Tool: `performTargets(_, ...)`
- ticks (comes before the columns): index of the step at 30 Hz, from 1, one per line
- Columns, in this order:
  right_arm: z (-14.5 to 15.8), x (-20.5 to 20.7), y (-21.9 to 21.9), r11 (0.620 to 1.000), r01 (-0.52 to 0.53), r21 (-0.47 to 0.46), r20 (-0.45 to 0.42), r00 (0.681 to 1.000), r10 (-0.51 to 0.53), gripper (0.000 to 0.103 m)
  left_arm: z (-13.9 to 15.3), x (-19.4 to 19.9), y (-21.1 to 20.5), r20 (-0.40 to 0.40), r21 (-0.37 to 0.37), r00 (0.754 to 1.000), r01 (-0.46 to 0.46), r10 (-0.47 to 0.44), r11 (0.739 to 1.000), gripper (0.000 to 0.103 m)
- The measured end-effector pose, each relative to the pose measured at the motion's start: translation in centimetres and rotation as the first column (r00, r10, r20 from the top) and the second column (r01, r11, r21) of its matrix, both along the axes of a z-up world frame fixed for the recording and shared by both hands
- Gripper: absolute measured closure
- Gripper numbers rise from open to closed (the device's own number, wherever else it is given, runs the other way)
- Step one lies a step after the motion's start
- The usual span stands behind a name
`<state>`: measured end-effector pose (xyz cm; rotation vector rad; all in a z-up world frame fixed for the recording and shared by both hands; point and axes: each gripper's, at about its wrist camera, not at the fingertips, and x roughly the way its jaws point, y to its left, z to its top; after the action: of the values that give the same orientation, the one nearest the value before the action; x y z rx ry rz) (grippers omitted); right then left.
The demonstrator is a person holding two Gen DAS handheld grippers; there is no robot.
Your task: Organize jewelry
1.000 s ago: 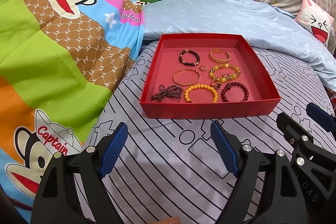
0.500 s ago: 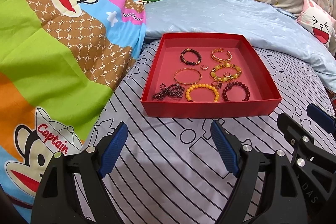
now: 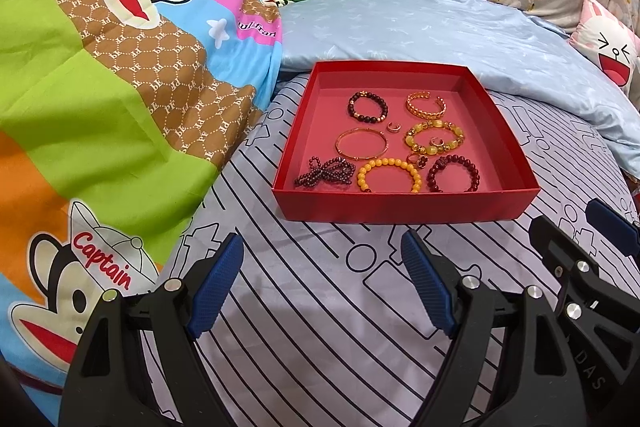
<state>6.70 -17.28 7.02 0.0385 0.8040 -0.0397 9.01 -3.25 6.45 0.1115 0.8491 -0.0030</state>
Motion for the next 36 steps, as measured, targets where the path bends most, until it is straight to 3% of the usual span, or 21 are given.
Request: performTargets(36, -0.06, 0.01, 0.10, 1.000, 0.000, -0.002, 0.000, 1.000, 0.000, 0.040, -0.48, 0.10, -0.24, -0.014, -0.005, 1.000, 0.005, -0.005, 1.000, 0.026)
